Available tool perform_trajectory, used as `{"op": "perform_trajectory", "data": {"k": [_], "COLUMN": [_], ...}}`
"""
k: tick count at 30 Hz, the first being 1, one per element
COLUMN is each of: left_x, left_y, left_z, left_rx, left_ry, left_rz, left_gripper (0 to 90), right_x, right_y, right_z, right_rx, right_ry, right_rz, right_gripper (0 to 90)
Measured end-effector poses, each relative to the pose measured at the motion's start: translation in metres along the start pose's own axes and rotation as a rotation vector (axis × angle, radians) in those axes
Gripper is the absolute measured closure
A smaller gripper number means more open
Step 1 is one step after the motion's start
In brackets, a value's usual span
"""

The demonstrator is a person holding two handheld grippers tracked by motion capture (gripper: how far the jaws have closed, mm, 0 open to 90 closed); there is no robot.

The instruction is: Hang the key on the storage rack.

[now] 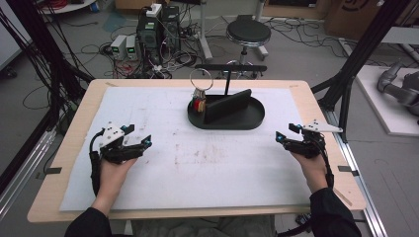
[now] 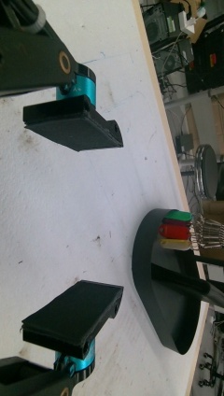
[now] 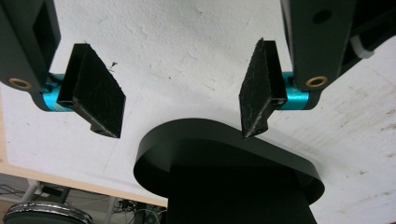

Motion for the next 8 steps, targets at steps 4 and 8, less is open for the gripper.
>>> {"op": "perform_trajectory", "data": {"k": [4,8], "left_x": [-0.0019,-0.0046], "left_y": [0.0005,0.0010], "left_z": [-0.0007,-0.0024], "left_rx": [0.001,0.000], "left_ry": [-0.004,-0.012], "left_rz": [0.002,0.005], "left_gripper": [24.4,24.4], "right_x": [0.0017,0.0026], "right_y": [-0.0006,-0.0016], "right_z": [-0.0008,-0.0030], "right_rx": [0.000,-0.004], "right_ry": [-0.003,-0.006], "right_rz": [-0.005,-0.006], "right_gripper": [32.1,31.8]}}
Point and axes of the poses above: each handheld gripper's, and its own axes: x roughly backward along the jaws, y roughly out of its top, z roughly to its left, the point moved 3 cm from there along -x, roughly forward along the jaws, and after that the axes turned 1 degree about -x, right-handed, at the moved point
